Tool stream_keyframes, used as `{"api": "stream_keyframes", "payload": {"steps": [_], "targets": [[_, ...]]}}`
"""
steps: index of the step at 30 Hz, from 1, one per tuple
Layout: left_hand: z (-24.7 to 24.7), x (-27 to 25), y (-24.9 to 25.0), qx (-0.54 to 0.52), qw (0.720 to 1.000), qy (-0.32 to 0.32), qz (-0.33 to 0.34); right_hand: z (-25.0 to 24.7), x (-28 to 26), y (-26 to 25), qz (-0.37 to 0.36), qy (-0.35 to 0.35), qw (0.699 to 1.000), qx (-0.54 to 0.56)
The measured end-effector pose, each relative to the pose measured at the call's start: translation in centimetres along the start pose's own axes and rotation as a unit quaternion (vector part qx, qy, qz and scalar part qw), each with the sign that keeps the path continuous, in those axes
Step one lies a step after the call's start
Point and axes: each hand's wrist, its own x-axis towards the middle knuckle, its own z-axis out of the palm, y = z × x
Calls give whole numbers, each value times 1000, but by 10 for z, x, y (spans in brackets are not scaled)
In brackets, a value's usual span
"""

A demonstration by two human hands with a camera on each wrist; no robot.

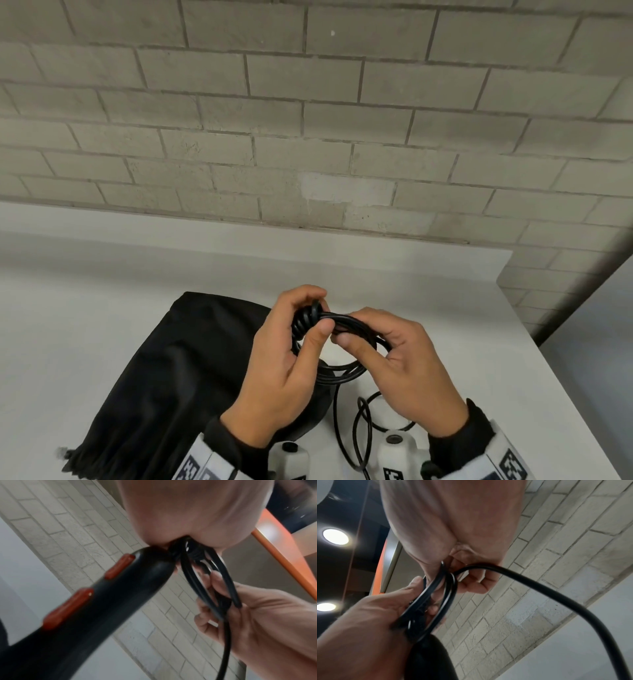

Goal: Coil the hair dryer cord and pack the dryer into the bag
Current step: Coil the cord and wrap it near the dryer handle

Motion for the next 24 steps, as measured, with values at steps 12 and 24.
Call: {"api": "stream_keyframes", "payload": {"steps": [12,24], "targets": [[8,-3,-10,105,989,94,48,32,-17,21,-131,236,902,-337],[6,3,-11,127,984,97,75,32,-12,-20,208,120,971,-10]]}}
